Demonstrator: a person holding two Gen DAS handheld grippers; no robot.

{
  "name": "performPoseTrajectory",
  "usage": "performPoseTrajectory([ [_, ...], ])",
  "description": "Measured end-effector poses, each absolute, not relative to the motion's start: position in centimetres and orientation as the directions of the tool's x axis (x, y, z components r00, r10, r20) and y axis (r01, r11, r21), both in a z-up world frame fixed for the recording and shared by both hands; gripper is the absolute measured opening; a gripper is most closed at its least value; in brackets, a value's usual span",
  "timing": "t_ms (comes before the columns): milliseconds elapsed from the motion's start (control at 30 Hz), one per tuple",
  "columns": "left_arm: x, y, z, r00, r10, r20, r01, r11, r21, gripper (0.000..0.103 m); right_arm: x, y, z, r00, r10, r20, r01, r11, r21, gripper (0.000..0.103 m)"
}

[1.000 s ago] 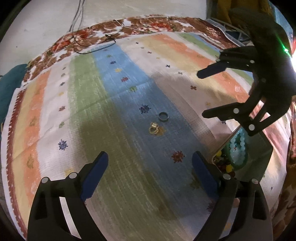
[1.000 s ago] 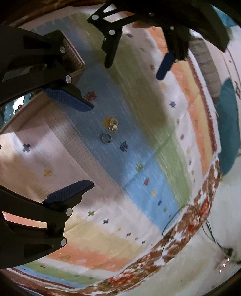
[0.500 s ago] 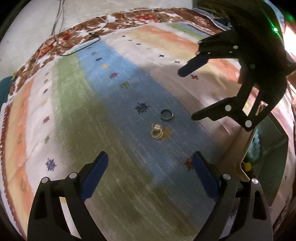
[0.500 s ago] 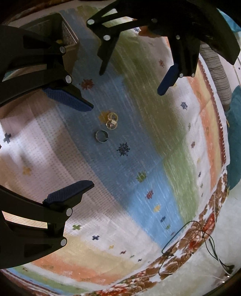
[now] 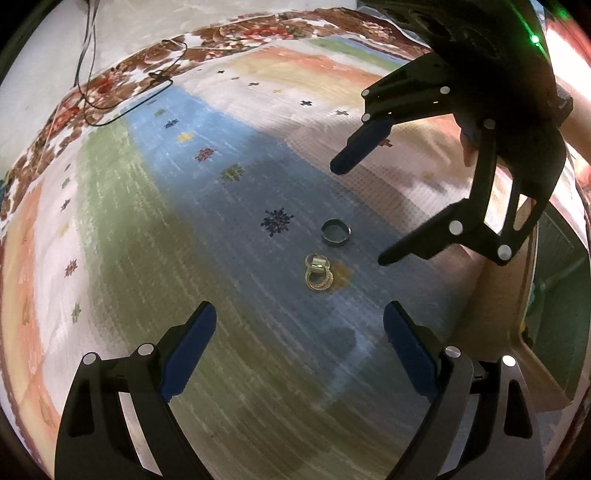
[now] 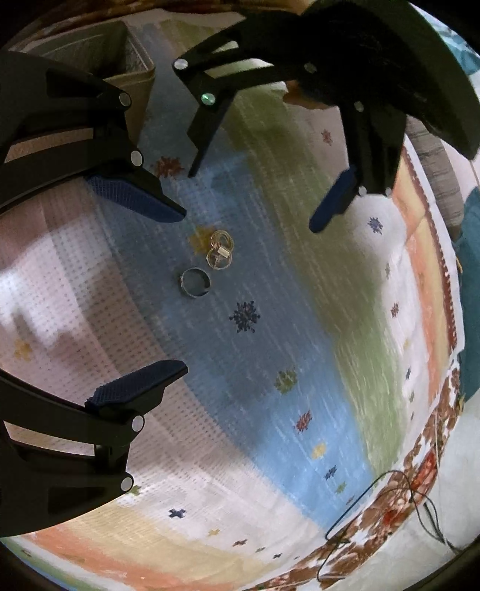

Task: Organize jewelry
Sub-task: 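Move both open grippers toward the gold ring and silver ring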

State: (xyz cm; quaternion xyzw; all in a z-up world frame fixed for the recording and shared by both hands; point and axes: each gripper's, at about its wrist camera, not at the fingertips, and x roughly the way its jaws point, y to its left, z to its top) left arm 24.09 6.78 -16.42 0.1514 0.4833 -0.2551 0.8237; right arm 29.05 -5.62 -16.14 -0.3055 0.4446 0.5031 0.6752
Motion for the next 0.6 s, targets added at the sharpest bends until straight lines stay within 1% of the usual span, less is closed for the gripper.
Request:
performPoseTrajectory([
  [333, 24.8, 6.4, -17.1, 0.393, -0.327, -0.859, 0.632, 0.775, -0.006, 0.088, 29.7, -5.5, -16.6, 0.062, 0.423, -0.904, -0.969, 0.241, 0.047, 0.076],
  [467, 25.3, 6.4, -17.6, 0.385, -0.339, -0.859, 0.645, 0.764, -0.012, 0.079, 29.9, -5.5, -17.0, 0.061, 0.419, -0.906, -0.975, 0.221, 0.036, 0.076],
  [533, 25.5, 6.4, -17.9, 0.382, -0.345, -0.858, 0.655, 0.755, -0.012, 0.079, 29.8, -5.5, -17.1, 0.053, 0.425, -0.904, -0.978, 0.207, 0.04, 0.076],
  [600, 25.6, 6.4, -17.9, 0.379, -0.358, -0.853, 0.664, 0.747, -0.018, 0.076, 29.8, -5.5, -17.2, 0.048, 0.429, -0.902, -0.98, 0.195, 0.041, 0.076],
])
